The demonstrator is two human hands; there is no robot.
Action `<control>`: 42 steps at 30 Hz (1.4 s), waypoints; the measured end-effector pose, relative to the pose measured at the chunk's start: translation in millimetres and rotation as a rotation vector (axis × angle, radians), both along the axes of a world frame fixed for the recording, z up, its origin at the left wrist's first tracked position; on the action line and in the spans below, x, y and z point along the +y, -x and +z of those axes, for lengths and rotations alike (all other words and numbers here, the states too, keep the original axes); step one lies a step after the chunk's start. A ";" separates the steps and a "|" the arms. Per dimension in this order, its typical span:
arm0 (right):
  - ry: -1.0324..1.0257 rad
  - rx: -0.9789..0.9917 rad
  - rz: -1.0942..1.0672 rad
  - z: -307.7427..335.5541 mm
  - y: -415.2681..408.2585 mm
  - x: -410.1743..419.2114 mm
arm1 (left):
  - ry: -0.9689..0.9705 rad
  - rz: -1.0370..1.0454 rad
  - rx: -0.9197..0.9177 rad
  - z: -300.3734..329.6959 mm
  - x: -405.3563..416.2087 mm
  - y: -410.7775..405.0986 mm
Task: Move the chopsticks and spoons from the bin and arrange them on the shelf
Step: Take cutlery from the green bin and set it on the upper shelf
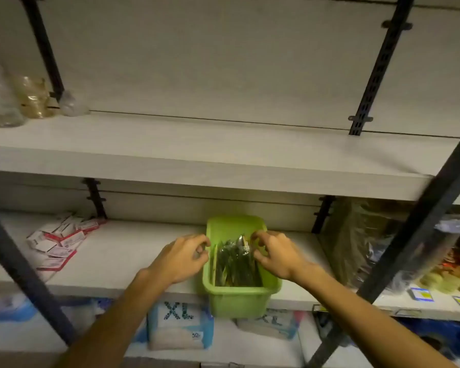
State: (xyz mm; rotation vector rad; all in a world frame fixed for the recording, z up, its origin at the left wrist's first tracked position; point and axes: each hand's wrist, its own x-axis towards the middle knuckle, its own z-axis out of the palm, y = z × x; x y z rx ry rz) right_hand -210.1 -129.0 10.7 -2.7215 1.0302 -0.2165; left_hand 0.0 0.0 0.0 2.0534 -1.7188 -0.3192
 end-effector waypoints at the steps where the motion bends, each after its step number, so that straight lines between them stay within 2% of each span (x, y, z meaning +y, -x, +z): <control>1: -0.025 -0.022 -0.027 -3.4 -6.2 -2.6 | 0.016 0.002 0.011 -3.4 -5.2 -5.4; 4: -0.073 -0.117 -0.085 -14.3 -22.8 -6.6 | 0.051 -0.019 0.047 -8.0 -27.6 -9.1; 7: -0.119 -0.156 -0.118 -28.6 -38.4 -9.6 | 0.073 -0.039 0.181 -17.5 -51.5 1.2; 9: -0.169 -0.104 -0.148 -36.0 -45.4 -14.0 | 0.008 -0.009 0.255 -26.6 -64.8 10.7; 14: -0.356 0.051 -0.234 -62.2 -60.8 -33.8 | -0.205 0.270 0.285 -57.3 -99.3 30.1; 18: -0.492 0.201 -0.293 -88.4 -72.4 -50.4 | -0.387 0.308 0.220 -82.6 -127.6 40.4; 23: -0.625 0.316 -0.247 -107.9 -76.7 -64.7 | -0.523 0.343 0.276 -115.5 -135.6 41.2; 34: -0.580 0.246 -0.295 -135.2 -90.6 -80.9 | -0.543 0.419 0.398 -130.8 -154.5 38.3; 42: -0.580 0.073 -0.348 -129.0 -91.5 -82.7 | -0.462 0.363 0.499 -133.8 -157.6 35.3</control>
